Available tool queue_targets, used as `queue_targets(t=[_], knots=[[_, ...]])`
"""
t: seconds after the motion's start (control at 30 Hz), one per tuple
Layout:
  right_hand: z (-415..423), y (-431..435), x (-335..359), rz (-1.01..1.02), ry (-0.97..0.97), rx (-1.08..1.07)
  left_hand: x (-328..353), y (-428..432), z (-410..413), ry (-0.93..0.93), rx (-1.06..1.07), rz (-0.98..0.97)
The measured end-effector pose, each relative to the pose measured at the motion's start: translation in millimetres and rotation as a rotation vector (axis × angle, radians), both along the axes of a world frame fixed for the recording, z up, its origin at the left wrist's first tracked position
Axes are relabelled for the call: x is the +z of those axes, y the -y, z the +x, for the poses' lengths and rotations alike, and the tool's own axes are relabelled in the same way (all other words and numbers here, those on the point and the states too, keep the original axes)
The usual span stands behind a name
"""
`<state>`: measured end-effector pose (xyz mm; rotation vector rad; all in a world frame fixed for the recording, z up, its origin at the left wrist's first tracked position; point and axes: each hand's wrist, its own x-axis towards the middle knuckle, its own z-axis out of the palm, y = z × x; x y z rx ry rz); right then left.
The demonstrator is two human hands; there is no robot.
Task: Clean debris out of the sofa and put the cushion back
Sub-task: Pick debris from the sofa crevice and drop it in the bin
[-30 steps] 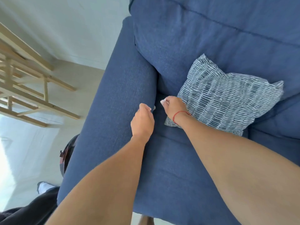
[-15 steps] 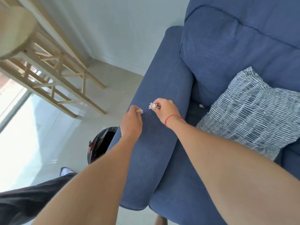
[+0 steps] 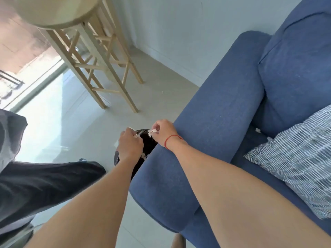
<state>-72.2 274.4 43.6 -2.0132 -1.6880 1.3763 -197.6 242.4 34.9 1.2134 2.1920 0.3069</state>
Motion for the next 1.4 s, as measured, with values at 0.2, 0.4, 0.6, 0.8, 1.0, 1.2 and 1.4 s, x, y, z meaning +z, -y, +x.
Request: queue_targets(t=[0.2,0.4,0.6,0.8,1.0,1.2,1.4], knots=[[-19,2,-1,-0.196,0.037,0.177,-15,3,-20,-0.032,-0.097,-0.251],[17,-3,18,-0.105,0.069,0.080,-6,-8,6,-0.022,-0.201,-0.283],[101,-4,31,0.161,0.278,0.012,9,-31,89,0.026,-0.347,-0.141],[200,33,35,0.163,0.343,-0.027,14,-29,192,-0.075,-0.576,0.095],[268,63,15,0.054,0.329,-0.192,6,-34,263,-0.149,-0.618,0.179],[311,83,-22,-0.087,0.275,-0.356,-4,-58,300,-0.188,-0.679,0.246],[326,64,-63,-0.224,0.254,-0.317,-22,-95,328,-0.209,-0.498,0.297]])
